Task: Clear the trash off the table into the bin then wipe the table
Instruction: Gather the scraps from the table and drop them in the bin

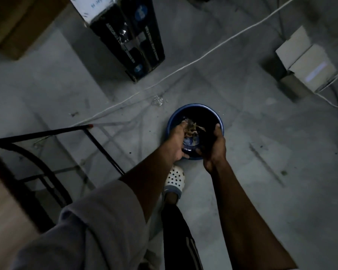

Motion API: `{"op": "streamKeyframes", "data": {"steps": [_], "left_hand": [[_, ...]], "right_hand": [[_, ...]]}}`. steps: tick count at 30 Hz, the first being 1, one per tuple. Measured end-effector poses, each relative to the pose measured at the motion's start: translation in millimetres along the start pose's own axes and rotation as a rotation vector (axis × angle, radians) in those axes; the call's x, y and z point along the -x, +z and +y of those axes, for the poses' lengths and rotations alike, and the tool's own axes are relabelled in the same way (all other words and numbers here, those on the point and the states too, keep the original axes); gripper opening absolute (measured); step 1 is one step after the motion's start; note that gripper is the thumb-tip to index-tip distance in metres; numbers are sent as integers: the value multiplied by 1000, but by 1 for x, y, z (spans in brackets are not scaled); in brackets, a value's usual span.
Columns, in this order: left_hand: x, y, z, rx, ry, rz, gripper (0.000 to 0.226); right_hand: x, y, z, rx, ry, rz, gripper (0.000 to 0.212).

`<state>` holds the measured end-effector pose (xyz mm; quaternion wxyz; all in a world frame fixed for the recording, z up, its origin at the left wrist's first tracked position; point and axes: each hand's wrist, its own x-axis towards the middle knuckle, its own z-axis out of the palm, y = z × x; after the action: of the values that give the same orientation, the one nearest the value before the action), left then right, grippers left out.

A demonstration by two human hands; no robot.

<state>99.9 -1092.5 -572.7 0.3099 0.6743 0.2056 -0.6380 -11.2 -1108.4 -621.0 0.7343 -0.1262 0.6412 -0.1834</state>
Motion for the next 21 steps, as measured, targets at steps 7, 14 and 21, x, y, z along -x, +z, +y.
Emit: {"op": "streamKeyframes", "data": {"steps": [7, 14, 21], "left_hand": [[160, -33, -11, -41, 226, -94, 46], [336, -152, -109, 148, 592, -111, 31], [440, -299, -260, 446, 714, 69, 18]], "right_hand": [[169, 23, -17, 38, -137, -53, 37], [382, 63, 26, 99, -448, -229, 42], [551, 104, 162, 330, -480, -509, 29]]}}
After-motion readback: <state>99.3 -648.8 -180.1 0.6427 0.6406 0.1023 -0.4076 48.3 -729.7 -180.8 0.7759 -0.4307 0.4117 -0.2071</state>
